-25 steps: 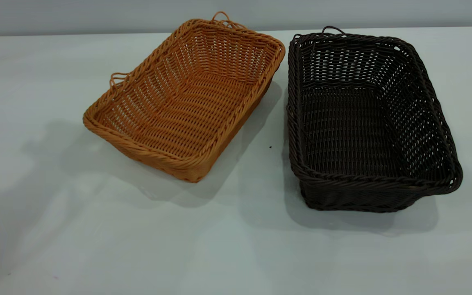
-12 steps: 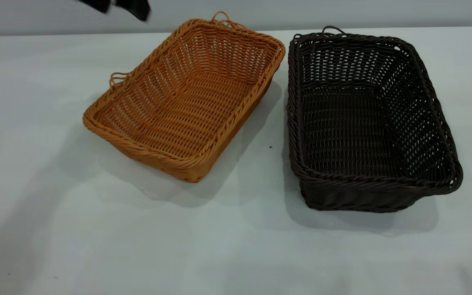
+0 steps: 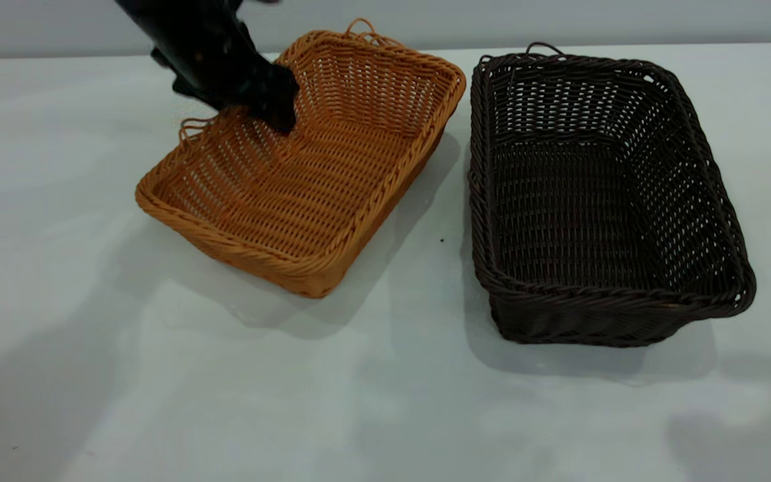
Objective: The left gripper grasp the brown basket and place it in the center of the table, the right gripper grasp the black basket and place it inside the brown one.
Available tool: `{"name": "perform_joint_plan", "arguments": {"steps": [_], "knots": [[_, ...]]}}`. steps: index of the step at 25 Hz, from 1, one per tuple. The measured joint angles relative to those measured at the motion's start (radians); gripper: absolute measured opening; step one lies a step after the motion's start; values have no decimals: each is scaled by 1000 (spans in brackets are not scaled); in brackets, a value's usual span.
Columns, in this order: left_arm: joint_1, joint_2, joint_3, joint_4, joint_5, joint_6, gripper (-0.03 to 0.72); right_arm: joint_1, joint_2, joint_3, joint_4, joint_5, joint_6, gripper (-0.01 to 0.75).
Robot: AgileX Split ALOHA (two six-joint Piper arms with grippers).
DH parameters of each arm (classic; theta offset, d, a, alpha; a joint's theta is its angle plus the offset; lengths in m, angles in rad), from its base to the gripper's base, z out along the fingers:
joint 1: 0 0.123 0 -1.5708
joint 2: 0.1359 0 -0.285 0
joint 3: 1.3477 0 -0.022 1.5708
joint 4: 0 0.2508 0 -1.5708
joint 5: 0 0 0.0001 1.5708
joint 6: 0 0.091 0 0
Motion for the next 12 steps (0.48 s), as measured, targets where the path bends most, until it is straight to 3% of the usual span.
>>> {"name": "perform_joint_plan", "arguments": {"steps": [3, 6, 8, 12], "knots": [[0, 30, -11, 0, -7, 1, 417, 5, 85, -1, 113, -17, -38, 574], [1, 35, -15, -1, -14, 2, 187, 53, 181, -2, 198, -65, -70, 574], [1, 23, -18, -6, -8, 3, 86, 108, 259, -4, 256, -110, -76, 574], [5, -39, -18, -7, 0, 3, 81, 213, 412, -9, 439, -238, -80, 574]]}}
